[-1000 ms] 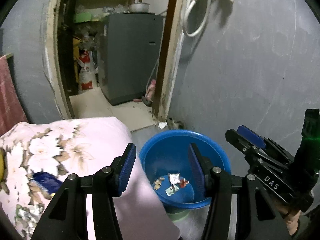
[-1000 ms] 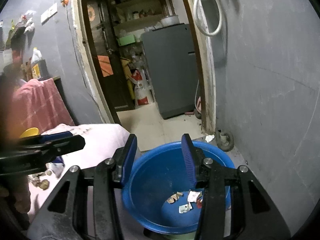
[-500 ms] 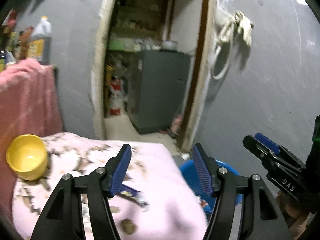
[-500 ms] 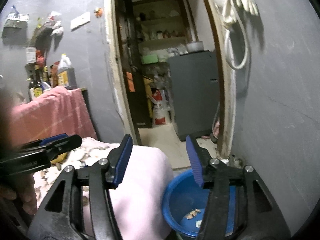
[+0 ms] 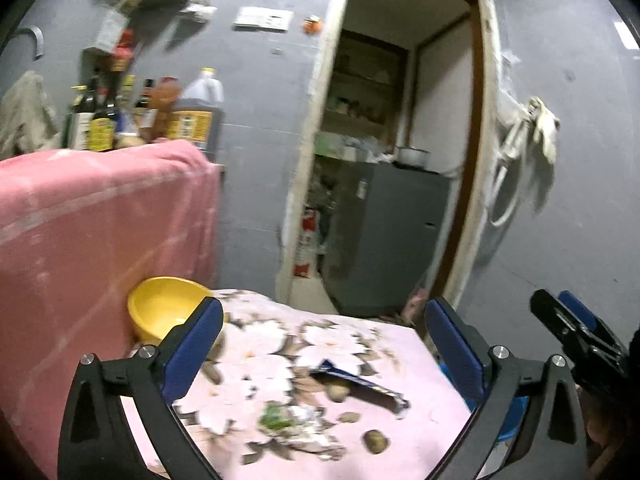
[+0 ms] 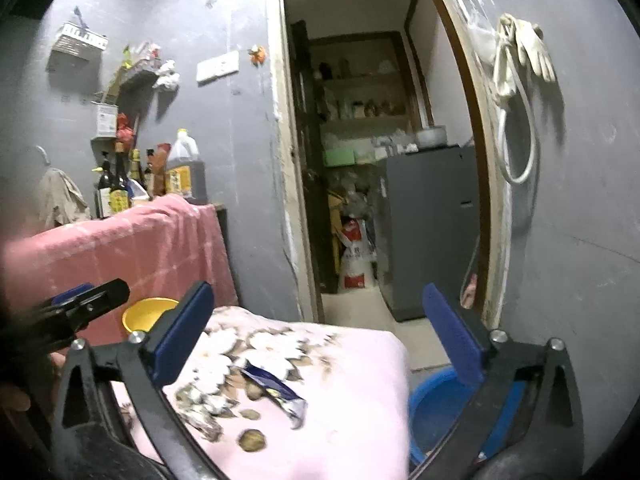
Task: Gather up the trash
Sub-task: 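Return both tools over the remaining trash on the table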
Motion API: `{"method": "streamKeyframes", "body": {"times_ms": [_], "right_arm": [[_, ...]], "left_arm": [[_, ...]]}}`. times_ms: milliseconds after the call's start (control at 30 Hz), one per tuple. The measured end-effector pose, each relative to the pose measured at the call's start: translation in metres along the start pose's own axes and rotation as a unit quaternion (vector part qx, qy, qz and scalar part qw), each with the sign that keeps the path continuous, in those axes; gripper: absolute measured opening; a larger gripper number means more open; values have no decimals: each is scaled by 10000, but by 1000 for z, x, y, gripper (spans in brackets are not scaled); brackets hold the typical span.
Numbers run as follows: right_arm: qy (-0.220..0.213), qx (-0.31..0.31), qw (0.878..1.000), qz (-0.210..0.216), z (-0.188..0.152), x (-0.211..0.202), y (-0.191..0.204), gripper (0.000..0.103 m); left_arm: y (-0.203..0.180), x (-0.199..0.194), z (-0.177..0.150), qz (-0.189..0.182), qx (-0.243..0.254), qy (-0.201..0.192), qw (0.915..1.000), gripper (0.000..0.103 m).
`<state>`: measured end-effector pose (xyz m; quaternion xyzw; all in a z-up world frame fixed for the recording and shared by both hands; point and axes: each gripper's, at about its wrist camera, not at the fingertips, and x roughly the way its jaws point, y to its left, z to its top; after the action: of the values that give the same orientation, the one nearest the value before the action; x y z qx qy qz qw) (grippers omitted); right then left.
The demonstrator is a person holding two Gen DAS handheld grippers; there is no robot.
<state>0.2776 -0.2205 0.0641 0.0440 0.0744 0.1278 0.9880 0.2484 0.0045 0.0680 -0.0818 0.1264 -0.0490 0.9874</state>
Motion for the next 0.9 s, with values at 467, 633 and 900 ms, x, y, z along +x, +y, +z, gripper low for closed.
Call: {"method": "streamKeyframes", "body": {"times_ms": [467,633,900], "right_arm": [[-437,-405,9977,317,-22,-9,67,103],[-281,-510,9975,394,-38,-1,76,103],[463,-341,9978,324,-64,27,65,103]], "left_arm": [[64,-31,-24,740,-322,-196,9966,100],[72,-30,-36,822,-396,-151,9957,100],[74,-7,-55,747,-482,450,9950,100]]}}
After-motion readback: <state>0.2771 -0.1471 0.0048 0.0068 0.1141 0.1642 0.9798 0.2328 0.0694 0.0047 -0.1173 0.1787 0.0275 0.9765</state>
